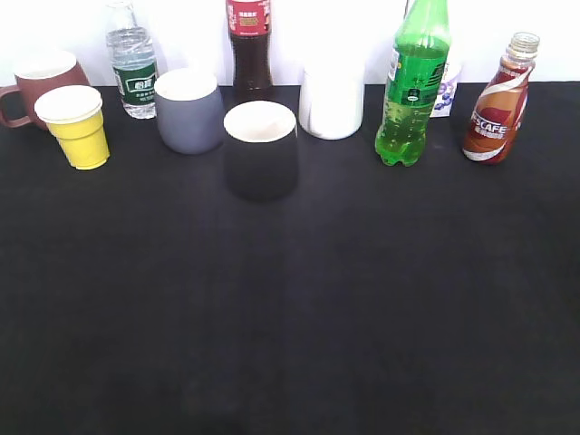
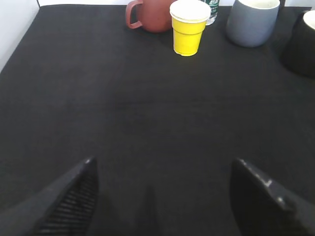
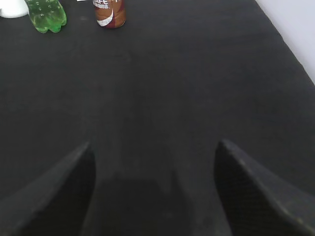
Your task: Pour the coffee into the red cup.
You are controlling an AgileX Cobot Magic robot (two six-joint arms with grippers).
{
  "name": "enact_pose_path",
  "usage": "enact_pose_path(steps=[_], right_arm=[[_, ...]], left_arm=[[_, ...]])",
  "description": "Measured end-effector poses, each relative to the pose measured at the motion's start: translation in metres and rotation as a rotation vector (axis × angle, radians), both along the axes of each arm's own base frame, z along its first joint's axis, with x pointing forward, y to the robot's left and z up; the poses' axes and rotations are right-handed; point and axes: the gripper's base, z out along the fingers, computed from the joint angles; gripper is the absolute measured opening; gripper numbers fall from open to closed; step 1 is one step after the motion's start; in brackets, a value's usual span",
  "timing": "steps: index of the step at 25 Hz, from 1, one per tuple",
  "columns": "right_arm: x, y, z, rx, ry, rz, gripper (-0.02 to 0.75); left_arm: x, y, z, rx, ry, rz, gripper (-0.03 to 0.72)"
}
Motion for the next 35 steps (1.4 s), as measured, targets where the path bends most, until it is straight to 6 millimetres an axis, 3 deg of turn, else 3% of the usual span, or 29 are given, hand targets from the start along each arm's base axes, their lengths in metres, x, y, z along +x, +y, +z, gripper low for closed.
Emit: enact_pose_path(steps=[9,13,16,22,26,29,35], right_arm=[[0.000,0.000,0.000,0.000,0.000,0.000,0.589],[0.000,0.000,0.000,0.000,0.000,0.000,0.589],[0.000,0.000,0.000,0.000,0.000,0.000,0.589],[0.000,0.000,0.000,0.000,0.000,0.000,0.589],[0.000,0.000,0.000,0.000,0.000,0.000,0.589],[0.000,0.000,0.000,0.000,0.000,0.000,0.589],[0.000,0.000,0.000,0.000,0.000,0.000,0.587]], left_arm=[[0.000,0.000,0.000,0.000,0.000,0.000,0.629],[0.000,0.000,0.000,0.000,0.000,0.000,0.563],[0.002,0.000,0.002,0.000,-0.010,0.000,0.557],[0.014,0.001,0.041,0.009,-0.425,0.007,0.557],[0.030,0.001,0.032,0.008,-0.581,0.009,0.557],[0.049,0.002,0.016,0.003,-0.530,0.010,0.555],[0.121,0.004,0.015,-0.008,-0.490,0.020,0.553]])
